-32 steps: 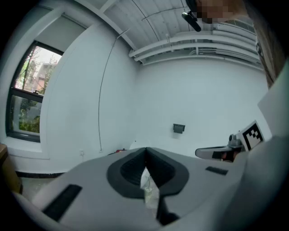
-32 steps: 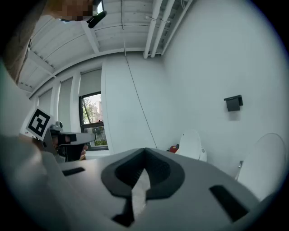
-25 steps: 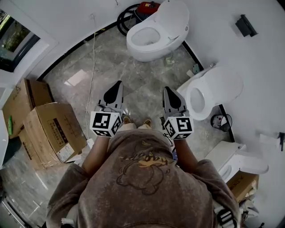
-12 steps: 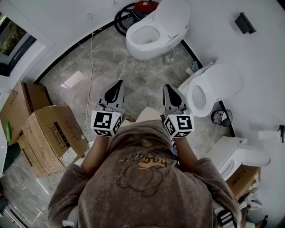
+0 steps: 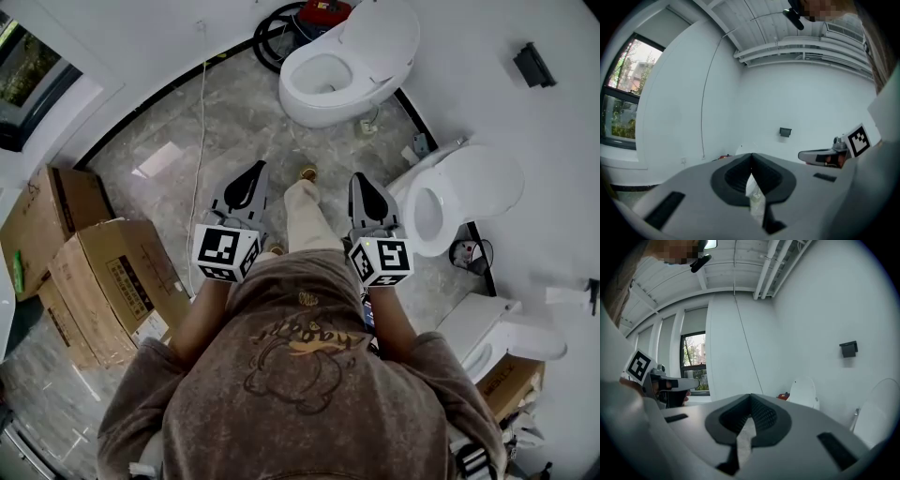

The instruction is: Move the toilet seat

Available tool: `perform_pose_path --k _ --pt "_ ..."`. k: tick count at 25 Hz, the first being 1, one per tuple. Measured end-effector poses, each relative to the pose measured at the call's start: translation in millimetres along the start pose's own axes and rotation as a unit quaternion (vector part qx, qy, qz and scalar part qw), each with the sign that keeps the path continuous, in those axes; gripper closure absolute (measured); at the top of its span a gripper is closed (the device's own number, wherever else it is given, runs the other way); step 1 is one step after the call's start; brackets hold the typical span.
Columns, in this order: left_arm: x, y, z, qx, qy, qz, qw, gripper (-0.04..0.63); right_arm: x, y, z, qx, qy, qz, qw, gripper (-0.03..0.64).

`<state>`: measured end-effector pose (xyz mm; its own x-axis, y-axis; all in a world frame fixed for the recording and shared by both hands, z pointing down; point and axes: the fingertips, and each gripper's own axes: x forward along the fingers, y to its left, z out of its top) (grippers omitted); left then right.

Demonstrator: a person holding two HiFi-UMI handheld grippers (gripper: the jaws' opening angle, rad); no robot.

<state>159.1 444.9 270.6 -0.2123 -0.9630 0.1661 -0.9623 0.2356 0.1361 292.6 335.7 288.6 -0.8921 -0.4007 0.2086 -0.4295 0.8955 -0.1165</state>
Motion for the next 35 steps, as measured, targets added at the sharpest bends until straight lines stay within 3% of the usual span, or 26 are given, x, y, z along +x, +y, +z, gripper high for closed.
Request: perform_pose_path --k 14,30,35 --pt "90.8 62.8 7.1 -0.01 0.012 0.01 0.9998 0.586 107.4 -36.3 8.0 0.008 0.013 0.009 1.0 0.618" --pt "301.9 135.4 71.2 -0.025 0.005 0.005 0.9997 0.586 283.8 -139.3 64.9 0.011 0.036 0.02 0.999 0.618" --pt "354.0 151.1 77.2 -0.015 0.012 -0.006 0.9998 0.586 327.3 -164.0 76.2 0.025 0.029 0.026 0.999 0.618"
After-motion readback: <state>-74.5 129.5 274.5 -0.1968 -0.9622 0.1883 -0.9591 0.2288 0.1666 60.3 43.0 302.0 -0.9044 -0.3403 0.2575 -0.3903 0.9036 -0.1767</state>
